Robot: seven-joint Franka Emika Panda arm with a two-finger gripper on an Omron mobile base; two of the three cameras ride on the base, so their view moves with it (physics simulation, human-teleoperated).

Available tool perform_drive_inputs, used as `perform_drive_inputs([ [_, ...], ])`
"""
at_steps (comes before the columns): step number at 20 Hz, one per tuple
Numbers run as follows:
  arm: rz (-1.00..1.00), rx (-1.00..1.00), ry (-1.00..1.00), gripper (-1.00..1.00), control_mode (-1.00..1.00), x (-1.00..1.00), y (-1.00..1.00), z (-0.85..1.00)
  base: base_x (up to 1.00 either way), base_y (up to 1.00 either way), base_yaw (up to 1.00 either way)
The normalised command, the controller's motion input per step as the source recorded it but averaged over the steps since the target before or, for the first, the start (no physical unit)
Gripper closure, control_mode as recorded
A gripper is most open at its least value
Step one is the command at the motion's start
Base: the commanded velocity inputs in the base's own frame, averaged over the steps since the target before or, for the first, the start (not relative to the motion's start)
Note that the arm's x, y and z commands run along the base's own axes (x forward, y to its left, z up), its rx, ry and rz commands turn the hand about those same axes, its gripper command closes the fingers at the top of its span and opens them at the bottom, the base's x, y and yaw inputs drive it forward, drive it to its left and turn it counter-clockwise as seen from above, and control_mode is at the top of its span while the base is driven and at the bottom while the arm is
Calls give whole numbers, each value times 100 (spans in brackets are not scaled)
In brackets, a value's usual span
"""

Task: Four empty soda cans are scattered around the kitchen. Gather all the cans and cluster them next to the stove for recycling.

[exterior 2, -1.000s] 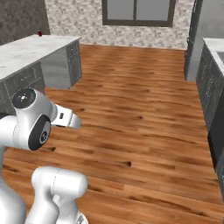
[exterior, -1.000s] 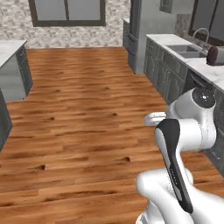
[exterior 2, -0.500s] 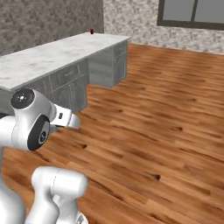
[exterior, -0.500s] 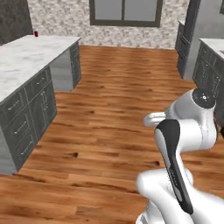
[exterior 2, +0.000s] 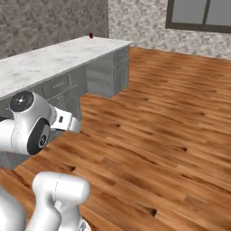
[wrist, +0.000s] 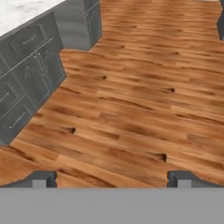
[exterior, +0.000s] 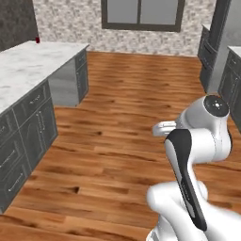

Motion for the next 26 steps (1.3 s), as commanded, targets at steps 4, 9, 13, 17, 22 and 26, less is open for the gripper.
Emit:
perform_drive_inputs([
  [4, 0, 0, 0, -100, 100, 0, 0, 0, 86, -25, -10],
  [9, 0, 0, 0, -100, 100, 0, 0, 0, 82, -2, -13],
  [13, 0, 0, 0, -100, 100, 0, 0, 0, 96, 0, -3],
  [17, 0, 0, 0, -100, 100, 0, 0, 0, 100, 0, -1],
  [22, 0, 0, 0, -100, 100, 0, 0, 0, 100, -2, 0],
  [26, 0, 0, 0, -100, 100, 0, 0, 0, 100, -4, 1],
])
